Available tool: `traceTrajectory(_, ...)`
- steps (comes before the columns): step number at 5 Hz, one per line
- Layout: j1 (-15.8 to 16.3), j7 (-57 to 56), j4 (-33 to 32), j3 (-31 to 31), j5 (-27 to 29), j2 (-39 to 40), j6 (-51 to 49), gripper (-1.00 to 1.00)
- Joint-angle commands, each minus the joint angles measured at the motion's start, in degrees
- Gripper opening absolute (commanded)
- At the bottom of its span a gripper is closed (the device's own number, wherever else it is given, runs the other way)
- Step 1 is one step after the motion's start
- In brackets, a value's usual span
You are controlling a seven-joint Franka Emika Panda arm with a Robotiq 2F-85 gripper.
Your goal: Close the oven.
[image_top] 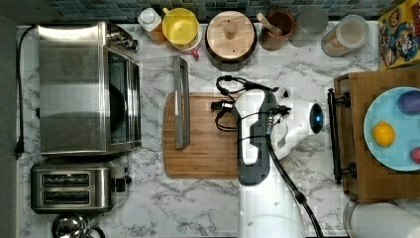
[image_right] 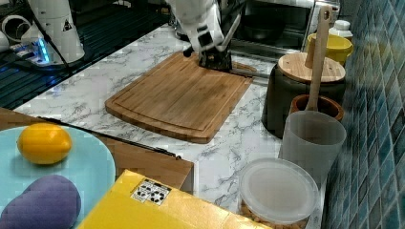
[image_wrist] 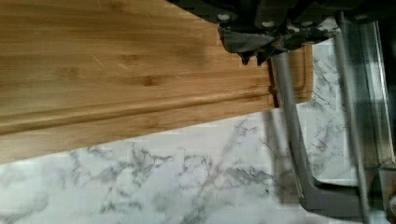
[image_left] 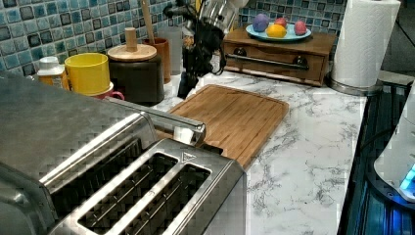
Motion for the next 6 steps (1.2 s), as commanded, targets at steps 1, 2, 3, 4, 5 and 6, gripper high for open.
traceTrajectory(1,1.4,-11.4,1.2,6.4,11.4,-4.2,3.8,-1.0)
traceTrajectory(2,0.9,-12.3,0.6,7.9,14.5,-5.2,6.0,-1.0)
traceTrajectory(3,0.9,-10.6,1.9,8.4,14.2,-4.6,5.3,-1.0)
traceTrajectory(4,2.7,-6.4,5.1,9.2,8.9,0.1,2.9,-1.0)
traceTrajectory(5,5.0,-4.4,6.0,9.6,5.8,2.8,4.1,-1.0)
traceTrajectory(6,5.9,-0.9,6.9,9.5,1.8,3.1,4.9,-1.0)
